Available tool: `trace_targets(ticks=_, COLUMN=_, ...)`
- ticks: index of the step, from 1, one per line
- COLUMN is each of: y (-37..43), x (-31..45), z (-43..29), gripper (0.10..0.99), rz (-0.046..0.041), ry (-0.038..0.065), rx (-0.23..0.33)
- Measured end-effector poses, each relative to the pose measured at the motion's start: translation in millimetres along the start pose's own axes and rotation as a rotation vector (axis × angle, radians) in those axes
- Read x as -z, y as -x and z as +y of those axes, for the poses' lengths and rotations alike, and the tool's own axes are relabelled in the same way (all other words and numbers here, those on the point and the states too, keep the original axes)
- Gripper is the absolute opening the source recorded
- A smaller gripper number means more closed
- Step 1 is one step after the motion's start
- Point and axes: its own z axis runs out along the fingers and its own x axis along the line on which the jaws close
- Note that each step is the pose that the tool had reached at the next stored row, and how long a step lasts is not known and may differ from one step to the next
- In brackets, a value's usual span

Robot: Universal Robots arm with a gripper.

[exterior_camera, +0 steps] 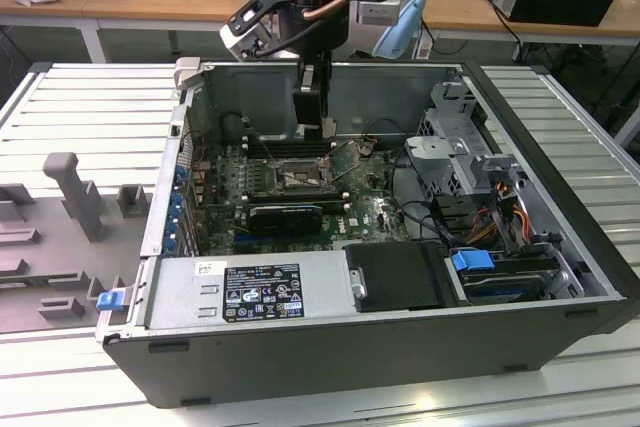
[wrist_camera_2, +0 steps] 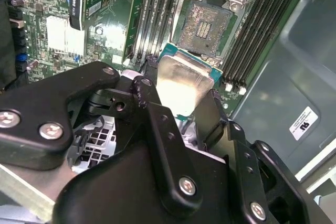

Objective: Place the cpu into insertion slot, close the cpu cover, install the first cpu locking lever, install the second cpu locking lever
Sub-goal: 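Place the cpu into insertion slot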

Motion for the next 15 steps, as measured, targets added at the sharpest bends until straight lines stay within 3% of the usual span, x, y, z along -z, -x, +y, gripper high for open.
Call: trace_targets(ticks=15, y=0.2, x=-10.1, z=-0.9, gripper=0.529, rz=-0.0001, ry=0.0, rx=0.0)
